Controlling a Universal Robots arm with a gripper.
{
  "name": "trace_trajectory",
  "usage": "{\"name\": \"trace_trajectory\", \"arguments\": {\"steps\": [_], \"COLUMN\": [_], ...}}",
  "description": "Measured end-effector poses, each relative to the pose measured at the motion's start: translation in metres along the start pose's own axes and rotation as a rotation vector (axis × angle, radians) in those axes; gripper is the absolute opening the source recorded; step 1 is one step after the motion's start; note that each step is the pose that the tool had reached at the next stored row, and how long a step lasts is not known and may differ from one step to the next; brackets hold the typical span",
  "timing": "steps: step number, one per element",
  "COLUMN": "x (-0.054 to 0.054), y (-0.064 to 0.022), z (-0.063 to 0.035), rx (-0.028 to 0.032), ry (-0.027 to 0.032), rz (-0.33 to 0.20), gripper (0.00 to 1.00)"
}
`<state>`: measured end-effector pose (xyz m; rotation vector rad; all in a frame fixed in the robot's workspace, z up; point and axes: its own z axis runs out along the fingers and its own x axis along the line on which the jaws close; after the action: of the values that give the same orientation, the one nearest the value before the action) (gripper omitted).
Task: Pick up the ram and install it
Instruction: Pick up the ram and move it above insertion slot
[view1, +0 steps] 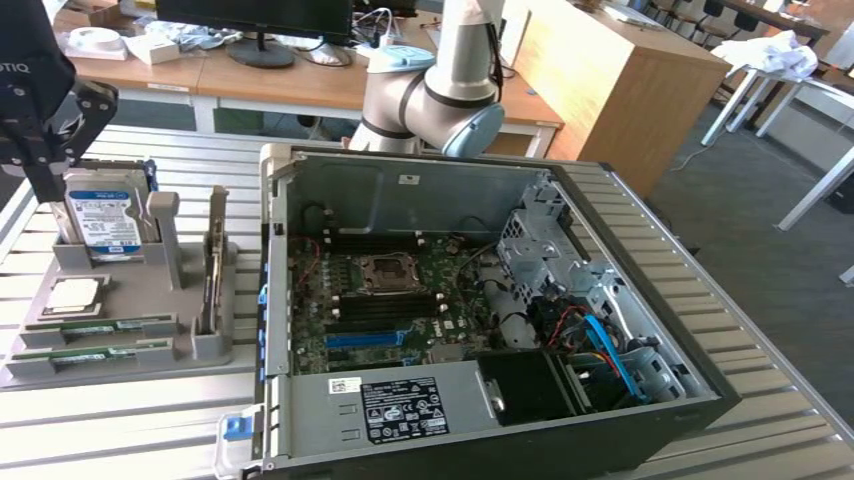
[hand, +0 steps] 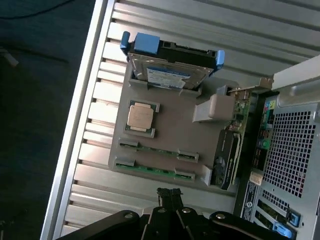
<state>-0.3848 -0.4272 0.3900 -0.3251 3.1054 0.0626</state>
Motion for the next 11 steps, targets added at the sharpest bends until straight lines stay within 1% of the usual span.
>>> {"name": "trace_trajectory", "arguments": {"steps": [4, 11], "x": [0.0, 0.0], "y": [0.0, 0.0], "z": [0.0, 0.0001], "rx": [0.0003, -0.0015], "ry": [0.0033, 0.0081], "rz": [-0.074, -0.2], "gripper": [0.1, 0.1]}}
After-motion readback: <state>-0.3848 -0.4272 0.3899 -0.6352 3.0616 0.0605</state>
